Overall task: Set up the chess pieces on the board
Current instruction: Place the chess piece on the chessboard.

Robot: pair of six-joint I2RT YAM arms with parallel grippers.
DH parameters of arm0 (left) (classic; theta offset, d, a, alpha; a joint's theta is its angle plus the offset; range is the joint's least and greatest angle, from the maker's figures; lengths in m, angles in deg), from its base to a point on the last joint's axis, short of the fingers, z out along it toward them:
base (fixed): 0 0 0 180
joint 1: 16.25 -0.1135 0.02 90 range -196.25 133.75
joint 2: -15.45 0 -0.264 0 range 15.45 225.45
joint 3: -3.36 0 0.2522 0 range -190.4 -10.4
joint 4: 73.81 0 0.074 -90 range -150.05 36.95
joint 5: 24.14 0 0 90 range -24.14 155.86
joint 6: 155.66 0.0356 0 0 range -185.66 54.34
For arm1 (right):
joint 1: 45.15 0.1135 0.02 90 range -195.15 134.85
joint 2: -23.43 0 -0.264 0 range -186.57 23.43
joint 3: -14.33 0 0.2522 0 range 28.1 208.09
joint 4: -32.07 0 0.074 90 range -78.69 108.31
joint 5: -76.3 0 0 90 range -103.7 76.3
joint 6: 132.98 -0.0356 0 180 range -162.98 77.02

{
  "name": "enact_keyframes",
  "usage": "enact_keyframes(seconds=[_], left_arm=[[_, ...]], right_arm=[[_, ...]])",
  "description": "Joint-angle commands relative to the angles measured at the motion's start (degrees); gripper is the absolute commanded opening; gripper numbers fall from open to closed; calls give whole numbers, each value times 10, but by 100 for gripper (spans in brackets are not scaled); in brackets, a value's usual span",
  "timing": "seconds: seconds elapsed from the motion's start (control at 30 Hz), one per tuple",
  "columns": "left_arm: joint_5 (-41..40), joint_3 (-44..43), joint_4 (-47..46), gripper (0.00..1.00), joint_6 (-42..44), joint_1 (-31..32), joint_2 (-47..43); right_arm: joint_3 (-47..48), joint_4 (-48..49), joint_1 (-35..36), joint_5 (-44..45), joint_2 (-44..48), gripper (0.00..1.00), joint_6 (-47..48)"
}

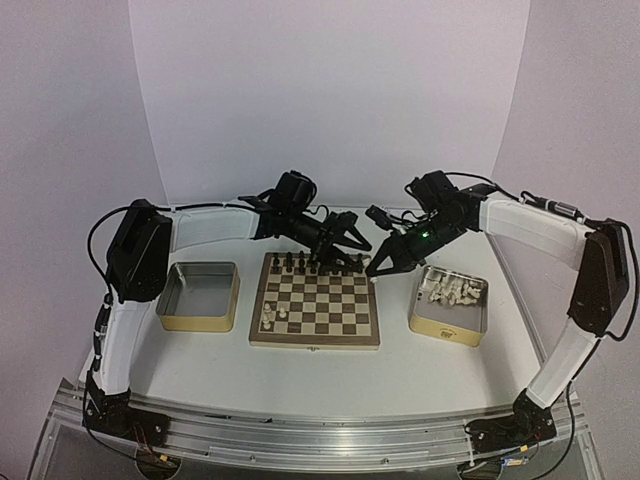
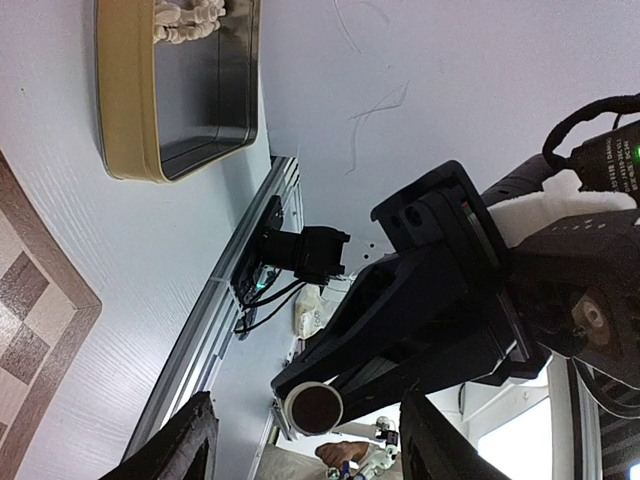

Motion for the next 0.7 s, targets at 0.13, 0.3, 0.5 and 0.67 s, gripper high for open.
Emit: enact_keyframes(seconds=[0.13,0.3,0.5,0.67], left_arm=[[31,-26,-18,52,-7,11,-14],[36,-30,-14,42,-8,11,-8],[41,-35,-13,25,-7,12,-3],[41,-36,-9,5,-6,12,0]], right_arm=[[32,9,4,-15,-10,0,3],[32,10,5,-12,-13,0,3],[37,10,5,-12,-18,0,3],[41,10,5,-11,-17,0,3]])
